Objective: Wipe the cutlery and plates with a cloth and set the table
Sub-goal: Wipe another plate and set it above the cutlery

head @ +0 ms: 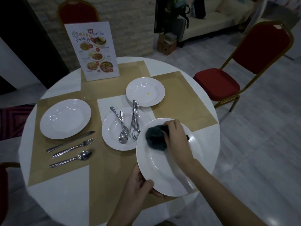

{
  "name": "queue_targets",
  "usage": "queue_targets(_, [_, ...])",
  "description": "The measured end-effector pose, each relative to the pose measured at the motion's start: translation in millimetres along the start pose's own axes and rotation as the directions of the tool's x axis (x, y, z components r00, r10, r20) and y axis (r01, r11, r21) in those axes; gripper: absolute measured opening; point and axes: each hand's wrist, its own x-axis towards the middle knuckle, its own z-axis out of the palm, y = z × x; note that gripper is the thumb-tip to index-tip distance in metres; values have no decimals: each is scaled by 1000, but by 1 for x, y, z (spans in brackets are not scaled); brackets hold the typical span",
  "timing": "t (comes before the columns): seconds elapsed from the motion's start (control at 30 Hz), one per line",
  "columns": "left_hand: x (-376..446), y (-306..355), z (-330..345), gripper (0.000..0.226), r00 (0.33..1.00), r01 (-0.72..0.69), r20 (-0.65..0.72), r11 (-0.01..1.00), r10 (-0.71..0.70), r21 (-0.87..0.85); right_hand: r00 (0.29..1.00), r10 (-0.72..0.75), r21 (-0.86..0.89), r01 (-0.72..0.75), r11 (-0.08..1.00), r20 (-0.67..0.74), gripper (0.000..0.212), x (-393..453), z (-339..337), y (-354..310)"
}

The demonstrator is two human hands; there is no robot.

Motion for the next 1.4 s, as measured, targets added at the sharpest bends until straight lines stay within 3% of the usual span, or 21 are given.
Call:
queue_targets(0.13, [0,-6,-8,48,998,41,-52,995,-46,-90,935,-268,-42,285,958,233,30,-22,9,-10])
queue_targets(0.23, [-4,-10,-20,56,996,35,-83,992,-45,-124,905,-361,-224,408,885,223,25,-26,0,9])
queue_targets(0.3, [-7,-9,-26,58,995,38,-82,991,-49,-128,948,-278,-322,315,893,156,23,-19,-14,32])
queue_targets(0.37, [-9,-8,-25,56,997,40,-59,993,-47,-109,993,-79,-357,103,928,83,17,-9,-32,56])
queue_targets(0.43, [-7,-7,-18,56,999,43,-27,994,-46,-98,999,53,-326,-54,944,-10,11,-5,-42,62])
queue_targets(0.5, [-2,-6,-8,49,999,43,-20,996,-44,-82,993,118,-232,-121,965,-23,9,-10,-34,44])
queue_targets(0.57, [4,-4,1,45,999,38,-10,995,-39,-95,990,105,-53,-101,994,98,10,-26,-17,11])
queue_targets(0.67, [7,-10,-2,41,996,58,-61,991,-65,-118,954,-107,108,79,991,281,13,-51,3,-19])
queue_targets(0.73, [2,-13,-13,47,991,83,-94,983,-99,-161,923,-206,6,216,976,324,14,-53,5,-15])
queue_targets(0.8, [-6,-15,-22,57,988,110,-86,977,-128,-185,932,-242,-212,303,929,269,7,-41,2,7])
queue_targets(0.9, [-13,-15,-22,51,988,140,-40,970,-150,-197,984,-95,-422,150,894,148,20,-15,-14,38])
queue_targets(1.0, [-7,-12,-13,46,993,105,-40,976,-114,-192,1000,-26,-376,27,926,8,14,-14,-12,26])
queue_targets(1.07, [0,-10,-10,34,992,84,-75,980,-99,-181,989,-102,-266,129,955,111,9,-31,6,-2])
queue_targets(1.13, [5,-13,-15,37,984,114,-113,977,-135,-180,948,-210,-188,258,948,241,6,-52,21,-25])
queue_targets(1.27, [0,-19,-34,32,970,146,-155,960,-186,-238,922,-276,-232,341,911,270,14,-56,8,-10])
queue_targets(1.4, [-8,-25,-36,49,975,160,-114,957,-192,-243,991,5,-308,38,951,137,20,-31,-20,28])
